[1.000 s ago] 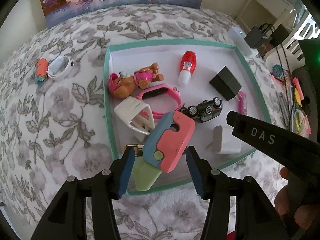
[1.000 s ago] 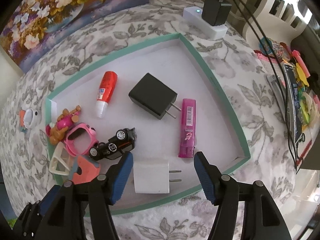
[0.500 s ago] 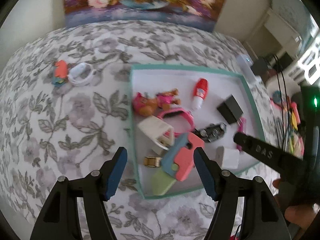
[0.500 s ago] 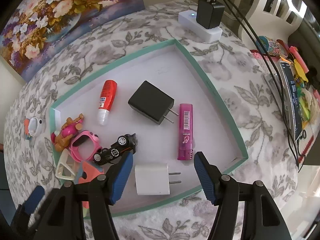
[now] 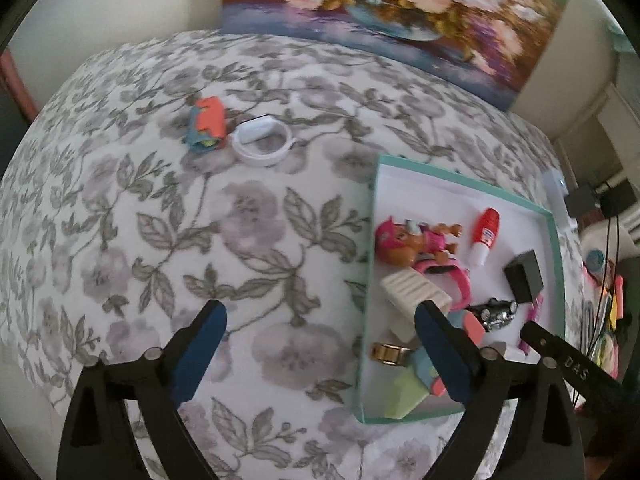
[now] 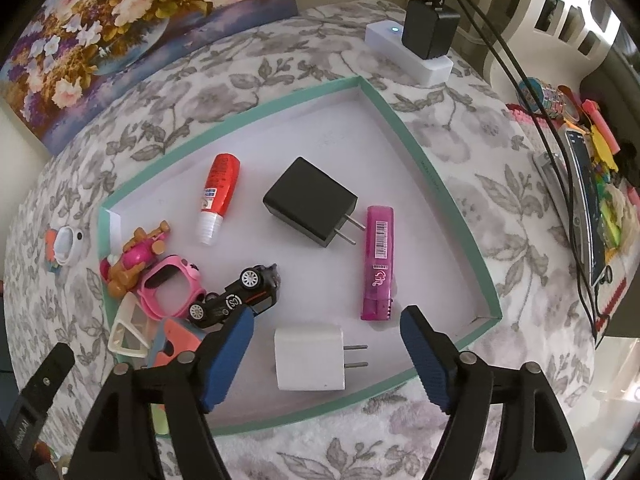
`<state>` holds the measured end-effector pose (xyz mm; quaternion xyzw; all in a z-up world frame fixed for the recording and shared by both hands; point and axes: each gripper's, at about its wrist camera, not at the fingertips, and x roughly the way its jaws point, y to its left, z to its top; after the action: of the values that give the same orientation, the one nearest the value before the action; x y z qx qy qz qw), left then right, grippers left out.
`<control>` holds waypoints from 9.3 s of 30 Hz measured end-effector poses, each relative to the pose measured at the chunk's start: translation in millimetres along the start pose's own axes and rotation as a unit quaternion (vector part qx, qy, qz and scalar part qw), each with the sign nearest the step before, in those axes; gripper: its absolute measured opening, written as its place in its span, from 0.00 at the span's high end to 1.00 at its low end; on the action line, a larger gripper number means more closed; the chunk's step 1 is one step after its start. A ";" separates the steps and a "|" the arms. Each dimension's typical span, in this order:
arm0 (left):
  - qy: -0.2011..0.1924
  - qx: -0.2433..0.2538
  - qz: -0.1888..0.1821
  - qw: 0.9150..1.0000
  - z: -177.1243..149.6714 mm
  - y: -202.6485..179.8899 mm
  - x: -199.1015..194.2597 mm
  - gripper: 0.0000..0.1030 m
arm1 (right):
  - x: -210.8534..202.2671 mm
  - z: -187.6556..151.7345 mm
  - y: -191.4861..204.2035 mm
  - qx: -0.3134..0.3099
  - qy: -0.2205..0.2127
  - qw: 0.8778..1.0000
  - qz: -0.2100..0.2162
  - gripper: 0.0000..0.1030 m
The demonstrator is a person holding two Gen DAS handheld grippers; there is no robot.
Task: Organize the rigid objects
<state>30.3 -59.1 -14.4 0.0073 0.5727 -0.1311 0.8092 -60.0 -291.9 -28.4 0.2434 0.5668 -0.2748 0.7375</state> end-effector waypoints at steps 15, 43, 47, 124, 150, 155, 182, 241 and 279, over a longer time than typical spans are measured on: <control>-0.018 -0.042 0.030 0.998 4.4 20.9 1.3 0.03 | -5.4 1.6 5.8 -0.015 -0.029 0.999 -0.013 0.00; -0.035 -0.151 0.090 0.984 23.2 107.8 -7.5 0.01 | -33.9 -32.6 106.0 -0.122 -0.067 0.988 0.075 0.00; -0.043 -0.160 0.097 0.981 27.8 117.9 -9.9 0.01 | -32.3 -33.7 113.6 -0.128 -0.066 0.987 0.076 0.00; -0.018 -0.099 -0.033 0.994 157.2 135.1 108.3 0.60 | 75.8 41.3 313.2 -0.256 -0.015 0.954 0.153 0.43; -0.043 -0.064 -0.036 0.996 63.4 81.5 -15.8 0.60 | -26.8 -21.3 182.1 -0.154 -0.018 0.973 0.172 0.43; -0.056 -0.052 -0.039 0.996 42.8 64.4 -33.8 0.60 | -41.7 -30.9 145.0 -0.123 -0.029 0.977 0.174 0.43; -0.023 0.124 -0.059 0.990 -31.7 -74.5 -31.0 0.60 | -17.6 -14.6 -9.7 0.037 -0.019 0.995 0.085 0.43; -0.018 0.023 0.055 0.998 -28.3 6.6 -10.8 0.09 | -14.4 -36.5 27.0 -0.036 -0.038 0.998 0.033 0.00; -0.042 0.045 0.086 0.994 -46.1 38.1 -43.4 0.08 | -45.8 -68.0 53.1 -0.077 -0.083 0.993 0.037 0.00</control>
<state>-17.3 -6.0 4.8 0.0872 0.5287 -0.0865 0.8399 -81.0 -201.6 2.3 0.1834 0.5135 -0.2222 0.8083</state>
